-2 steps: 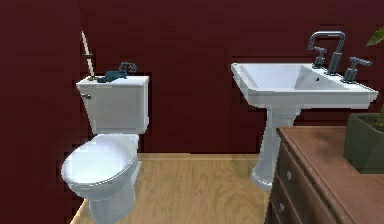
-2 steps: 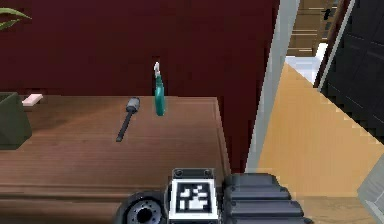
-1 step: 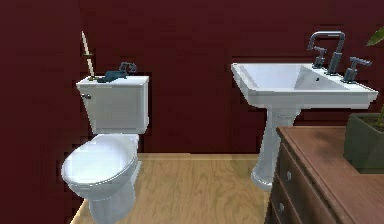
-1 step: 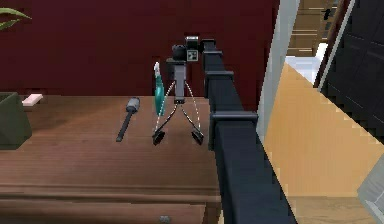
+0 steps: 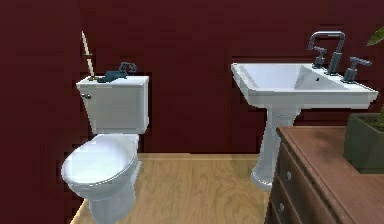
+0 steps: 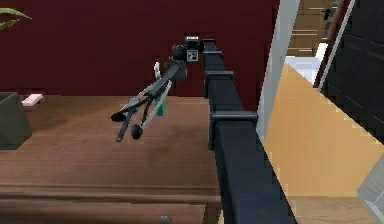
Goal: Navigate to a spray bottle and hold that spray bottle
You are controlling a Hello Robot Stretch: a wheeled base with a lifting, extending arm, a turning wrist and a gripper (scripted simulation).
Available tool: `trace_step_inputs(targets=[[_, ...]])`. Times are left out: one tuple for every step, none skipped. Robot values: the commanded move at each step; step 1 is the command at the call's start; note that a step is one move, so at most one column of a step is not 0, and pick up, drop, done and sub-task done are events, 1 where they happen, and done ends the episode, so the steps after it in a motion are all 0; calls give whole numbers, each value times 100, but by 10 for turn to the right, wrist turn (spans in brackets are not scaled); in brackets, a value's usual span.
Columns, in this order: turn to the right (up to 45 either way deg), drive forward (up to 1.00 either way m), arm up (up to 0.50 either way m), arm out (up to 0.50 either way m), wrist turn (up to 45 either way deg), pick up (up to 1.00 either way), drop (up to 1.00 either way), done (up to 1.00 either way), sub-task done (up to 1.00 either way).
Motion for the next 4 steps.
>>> trace_step_inputs(targets=[[0, 0, 0, 0, 450, 0, 0, 0, 0], [0, 0, 0, 0, 450, 0, 0, 0, 0], [0, 0, 0, 0, 150, 0, 0, 0, 0], [0, 0, 0, 0, 0, 100, 0, 0, 0]])
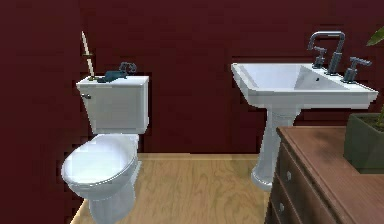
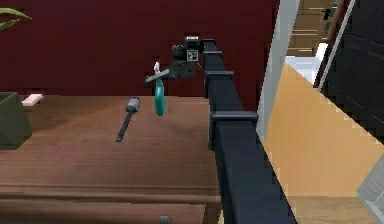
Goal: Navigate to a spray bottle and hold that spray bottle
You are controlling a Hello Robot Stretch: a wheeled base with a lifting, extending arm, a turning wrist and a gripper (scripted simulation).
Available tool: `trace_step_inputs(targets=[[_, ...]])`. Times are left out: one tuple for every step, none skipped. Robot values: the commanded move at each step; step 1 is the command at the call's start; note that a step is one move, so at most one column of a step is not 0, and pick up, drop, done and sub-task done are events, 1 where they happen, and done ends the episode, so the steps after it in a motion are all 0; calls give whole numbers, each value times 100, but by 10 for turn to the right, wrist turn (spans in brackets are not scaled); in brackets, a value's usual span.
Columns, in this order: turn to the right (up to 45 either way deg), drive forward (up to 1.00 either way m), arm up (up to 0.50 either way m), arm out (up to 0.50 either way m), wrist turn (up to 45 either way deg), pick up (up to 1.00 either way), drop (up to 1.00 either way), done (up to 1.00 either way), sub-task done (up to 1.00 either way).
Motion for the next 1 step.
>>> trace_step_inputs(targets=[[0, 0, 0, 0, 0, 0, 0, 100, 0]])
